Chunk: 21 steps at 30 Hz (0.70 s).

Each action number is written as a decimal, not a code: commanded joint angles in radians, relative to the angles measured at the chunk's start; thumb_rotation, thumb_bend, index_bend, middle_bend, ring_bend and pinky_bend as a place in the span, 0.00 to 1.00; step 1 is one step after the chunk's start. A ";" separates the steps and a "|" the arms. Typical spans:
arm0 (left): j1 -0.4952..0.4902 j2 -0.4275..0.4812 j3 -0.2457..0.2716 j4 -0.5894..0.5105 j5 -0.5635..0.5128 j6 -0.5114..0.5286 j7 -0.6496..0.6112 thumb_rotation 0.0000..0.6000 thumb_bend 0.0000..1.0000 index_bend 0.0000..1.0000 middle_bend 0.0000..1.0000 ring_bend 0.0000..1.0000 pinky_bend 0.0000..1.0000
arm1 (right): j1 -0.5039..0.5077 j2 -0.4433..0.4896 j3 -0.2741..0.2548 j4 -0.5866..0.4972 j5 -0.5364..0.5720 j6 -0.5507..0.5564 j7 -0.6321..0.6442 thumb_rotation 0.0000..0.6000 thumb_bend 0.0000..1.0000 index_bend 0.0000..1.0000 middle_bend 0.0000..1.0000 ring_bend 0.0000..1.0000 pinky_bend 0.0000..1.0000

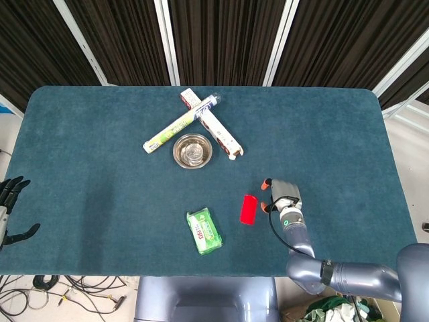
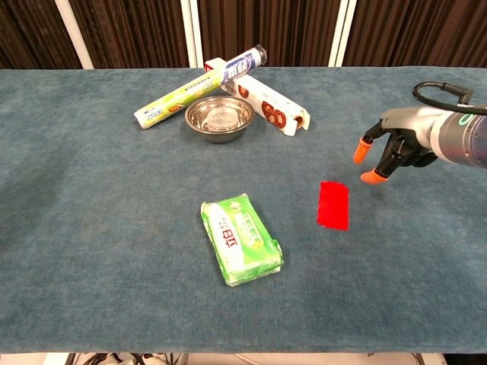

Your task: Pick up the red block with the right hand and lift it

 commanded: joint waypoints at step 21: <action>0.005 0.006 -0.004 -0.011 -0.019 -0.003 -0.012 1.00 0.20 0.11 0.05 0.03 0.00 | -0.030 -0.152 0.039 0.181 -0.025 -0.058 0.036 1.00 0.32 0.43 0.99 1.00 1.00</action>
